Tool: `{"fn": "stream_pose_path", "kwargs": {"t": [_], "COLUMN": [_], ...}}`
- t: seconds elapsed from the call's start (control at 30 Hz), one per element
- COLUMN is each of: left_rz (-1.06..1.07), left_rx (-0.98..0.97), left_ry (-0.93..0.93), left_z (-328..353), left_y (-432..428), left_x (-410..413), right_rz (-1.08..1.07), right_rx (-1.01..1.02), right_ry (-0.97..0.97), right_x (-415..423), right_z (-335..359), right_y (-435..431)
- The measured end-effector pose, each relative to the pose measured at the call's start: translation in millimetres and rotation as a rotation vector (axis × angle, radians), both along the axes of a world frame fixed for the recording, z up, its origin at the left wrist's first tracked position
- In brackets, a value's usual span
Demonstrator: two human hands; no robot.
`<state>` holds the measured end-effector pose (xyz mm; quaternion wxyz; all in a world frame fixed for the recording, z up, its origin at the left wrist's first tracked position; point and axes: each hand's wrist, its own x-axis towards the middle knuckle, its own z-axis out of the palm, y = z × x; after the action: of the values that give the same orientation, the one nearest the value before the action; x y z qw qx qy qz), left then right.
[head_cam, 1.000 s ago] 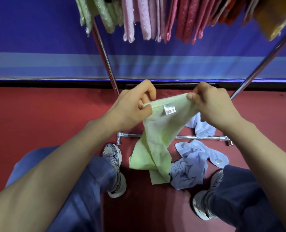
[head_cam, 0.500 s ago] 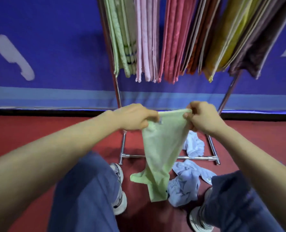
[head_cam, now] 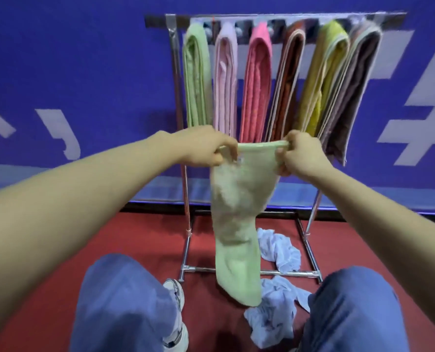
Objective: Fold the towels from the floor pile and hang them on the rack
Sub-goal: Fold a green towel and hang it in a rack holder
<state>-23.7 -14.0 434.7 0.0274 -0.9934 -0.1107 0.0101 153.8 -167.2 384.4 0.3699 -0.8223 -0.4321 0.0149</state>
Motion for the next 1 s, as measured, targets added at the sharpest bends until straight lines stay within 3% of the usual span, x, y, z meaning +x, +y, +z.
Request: {"fn": "stream_pose_path", "kwargs": {"t": [0.27, 0.37, 0.57, 1.0], "left_rz": [0.050, 0.137, 0.288, 0.346], "left_rx": [-0.141, -0.313, -0.678, -0.929], "left_ry": [-0.060, -0.116, -0.146, -0.223], "left_z": [-9.6, -15.2, -28.0, -26.9], "left_y": [-8.8, -16.9, -31.8, -38.7], "left_x": [-6.4, -1.9, 5.0, 14.3], "right_rz": [0.004, 0.012, 0.047, 0.146], "right_rx": [0.072, 0.120, 0.156, 0.292], "right_ry": [0.077, 0.091, -0.067, 0.021], "right_x": [-4.9, -15.8, -38.4, -67.3], "right_z": [3.3, 2.1, -15.9, -23.3], "right_y": [-13.0, -18.6, -22.4, -3.4]}}
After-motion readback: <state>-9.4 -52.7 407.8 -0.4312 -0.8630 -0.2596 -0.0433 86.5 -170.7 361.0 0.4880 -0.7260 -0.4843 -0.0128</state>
